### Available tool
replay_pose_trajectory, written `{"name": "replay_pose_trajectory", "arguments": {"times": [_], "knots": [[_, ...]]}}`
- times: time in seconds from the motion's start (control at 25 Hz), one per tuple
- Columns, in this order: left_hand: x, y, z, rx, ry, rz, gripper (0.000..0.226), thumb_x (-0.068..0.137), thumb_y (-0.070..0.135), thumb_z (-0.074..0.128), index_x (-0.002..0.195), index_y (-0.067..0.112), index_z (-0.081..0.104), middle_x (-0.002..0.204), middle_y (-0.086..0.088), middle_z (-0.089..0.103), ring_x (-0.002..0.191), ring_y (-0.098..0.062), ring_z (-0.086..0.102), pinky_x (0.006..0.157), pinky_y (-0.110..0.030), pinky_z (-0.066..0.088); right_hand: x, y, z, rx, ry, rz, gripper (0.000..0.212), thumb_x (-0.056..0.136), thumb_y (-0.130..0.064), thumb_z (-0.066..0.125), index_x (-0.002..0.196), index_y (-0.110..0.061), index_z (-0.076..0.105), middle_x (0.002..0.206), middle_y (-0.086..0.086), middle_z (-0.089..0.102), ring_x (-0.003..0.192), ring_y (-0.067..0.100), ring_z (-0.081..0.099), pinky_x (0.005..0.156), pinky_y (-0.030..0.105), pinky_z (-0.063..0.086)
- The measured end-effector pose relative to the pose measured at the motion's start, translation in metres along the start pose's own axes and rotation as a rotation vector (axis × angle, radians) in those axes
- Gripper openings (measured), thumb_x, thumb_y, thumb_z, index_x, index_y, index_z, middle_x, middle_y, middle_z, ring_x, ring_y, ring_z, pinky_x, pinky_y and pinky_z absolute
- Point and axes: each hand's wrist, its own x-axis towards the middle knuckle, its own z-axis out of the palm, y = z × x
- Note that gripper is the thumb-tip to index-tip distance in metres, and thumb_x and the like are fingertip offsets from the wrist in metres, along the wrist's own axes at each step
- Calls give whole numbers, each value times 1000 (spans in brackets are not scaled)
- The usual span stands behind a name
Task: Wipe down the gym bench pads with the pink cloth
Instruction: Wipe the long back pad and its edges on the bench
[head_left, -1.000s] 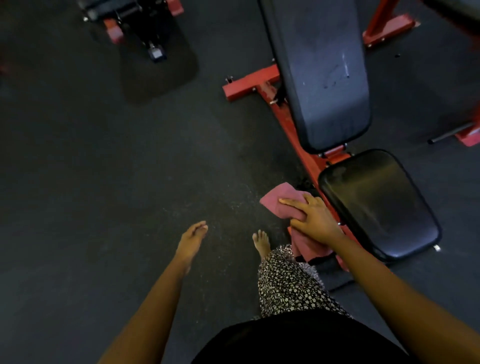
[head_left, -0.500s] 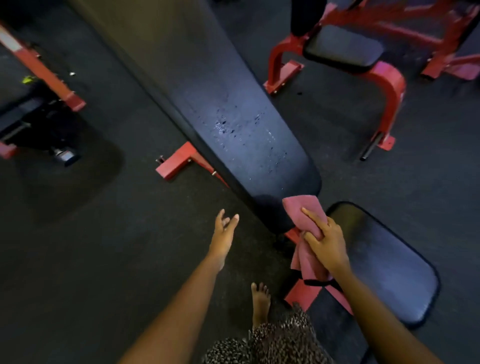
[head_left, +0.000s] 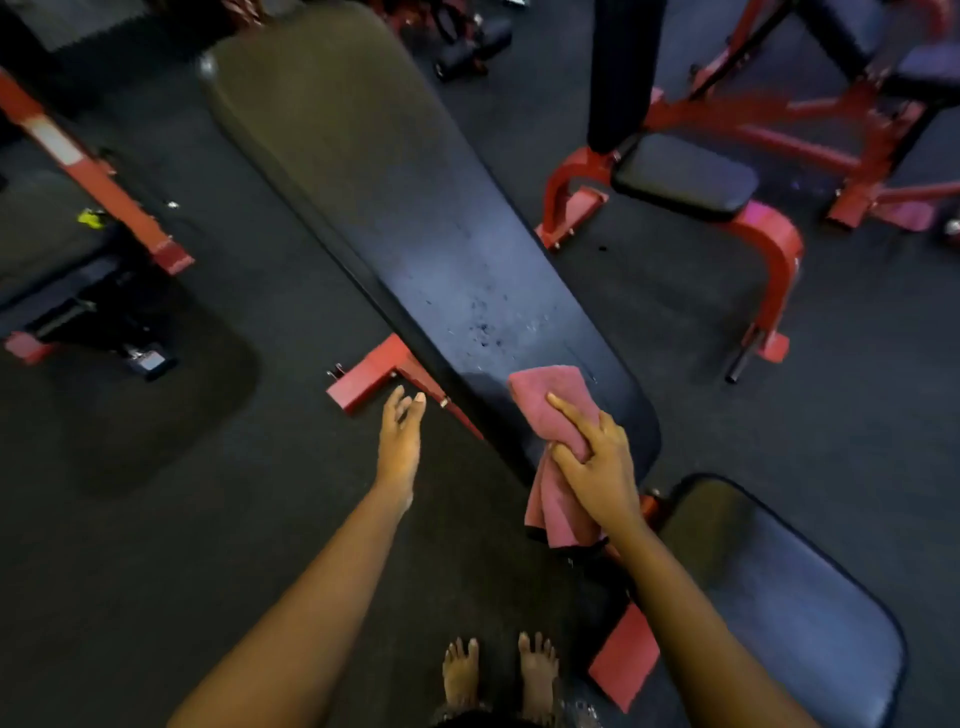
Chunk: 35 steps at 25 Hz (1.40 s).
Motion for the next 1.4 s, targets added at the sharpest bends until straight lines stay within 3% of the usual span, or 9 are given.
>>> {"name": "replay_pose_trajectory", "arguments": {"times": [0.08,0.24,0.36,0.6,0.72,0.84,0.96,1.2,1.4], "knots": [[13,34,-22,-34,59,83,48,95,33,46,140,24,33,144,-1,41,128,-14,40,112,-39,29,42,-38,4,59,7,-90,54,77,-49,42,131,-46,44,126,7,51,107,23,49,92,34,40],[57,93,-54,-121,164,201,50,94,38,46,141,26,31,145,2,38,129,-13,39,114,-46,24,126,-107,17,121,38,-242,52,83,-26,58,130,-45,44,114,9,53,102,26,50,86,31,40],[113,143,-68,-225,254,253,53,95,42,42,144,28,25,149,2,33,134,-16,34,115,-47,21,197,-157,31,108,40,-340,52,82,-28,56,132,-40,46,118,9,53,104,24,50,88,29,38],[211,227,-59,-342,314,368,52,99,41,31,147,23,20,149,3,30,132,-8,29,106,-26,22,320,-253,69,-34,145,-541,54,76,-39,41,129,-36,52,124,14,53,105,33,51,93,40,41],[245,237,-44,-402,353,489,54,98,43,29,147,25,17,154,3,22,139,-10,24,117,-31,18,360,-297,103,-164,155,-579,56,77,-42,39,133,-44,44,137,9,43,115,31,43,96,48,39],[250,233,-36,-383,425,620,67,88,53,29,146,23,18,148,13,21,136,1,22,113,-17,18,375,-315,139,-399,136,-699,58,78,-46,39,136,-51,33,148,5,31,123,30,35,97,49,32],[251,230,-36,-352,427,685,66,83,58,28,142,32,15,148,14,21,139,-4,22,113,-22,19,391,-309,149,-496,150,-818,56,79,-46,40,135,-51,35,146,6,35,122,30,36,93,48,32],[251,234,-35,-296,463,664,73,81,57,26,145,25,15,149,13,19,139,-1,19,108,-5,15,474,-275,98,-409,247,-345,57,79,-40,38,136,-46,39,144,9,33,126,33,29,98,55,33],[250,236,-32,-260,476,638,70,86,51,28,147,21,16,155,3,19,142,-7,19,114,-22,16,495,-265,88,-252,277,-126,51,88,-32,48,136,-46,38,140,8,37,123,33,34,100,52,32]]}}
